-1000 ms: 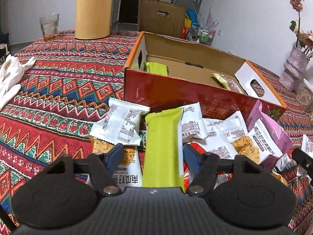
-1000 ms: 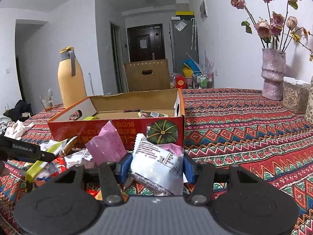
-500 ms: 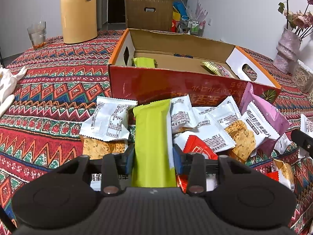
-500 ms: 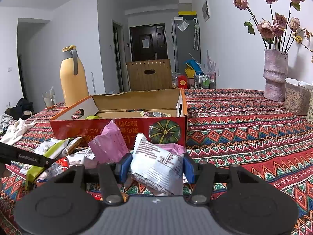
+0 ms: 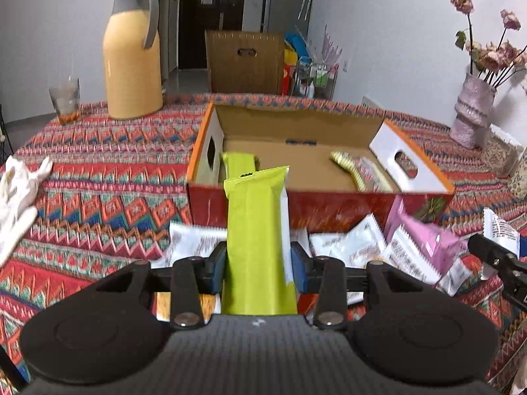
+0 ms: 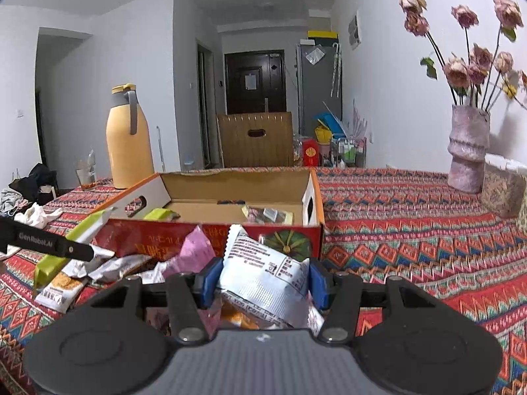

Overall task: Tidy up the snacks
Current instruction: 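Lift both held snacks and carry them over the cardboard box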

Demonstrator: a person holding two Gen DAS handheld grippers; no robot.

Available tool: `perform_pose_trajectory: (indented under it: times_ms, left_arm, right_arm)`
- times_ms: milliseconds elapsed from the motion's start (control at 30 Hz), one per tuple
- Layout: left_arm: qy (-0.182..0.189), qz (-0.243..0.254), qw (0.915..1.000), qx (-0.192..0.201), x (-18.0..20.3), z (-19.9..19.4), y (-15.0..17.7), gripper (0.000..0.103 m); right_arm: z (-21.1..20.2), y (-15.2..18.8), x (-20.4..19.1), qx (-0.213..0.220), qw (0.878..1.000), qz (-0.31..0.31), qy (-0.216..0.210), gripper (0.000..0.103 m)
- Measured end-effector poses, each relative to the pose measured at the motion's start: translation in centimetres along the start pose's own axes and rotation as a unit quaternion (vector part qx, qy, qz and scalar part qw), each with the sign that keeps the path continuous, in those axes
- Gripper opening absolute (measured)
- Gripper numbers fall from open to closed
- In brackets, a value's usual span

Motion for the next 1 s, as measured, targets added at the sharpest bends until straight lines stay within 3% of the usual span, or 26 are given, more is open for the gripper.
perform_pose_trajectory:
  times_ms: [633, 1000]
  left_arm:
    - [0.000, -0.011, 0.9983, 0.057, 2.1, 2.2, -9.2, 0.040]
    - [-0.027, -0.043, 0.9962, 0.071, 1.0, 6.6, -10.6, 0.040]
  right_arm:
    - [6.6, -8.4, -1.5, 0.022, 0.999, -0.024, -0.020, 0.054]
    - [13.4, -7.7, -0.5, -0.013, 1.000, 0.002, -0.008, 0.054]
Point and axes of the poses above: each gripper's, at about its wrist camera, not at the fingertips, and z roughly the way its jaws point, x to its right, y to its underside, the point moved 10 cm from there along z, roughly the way its jaws point, and after that the axes turned 3 degrees about z, right-handed, at the moved point
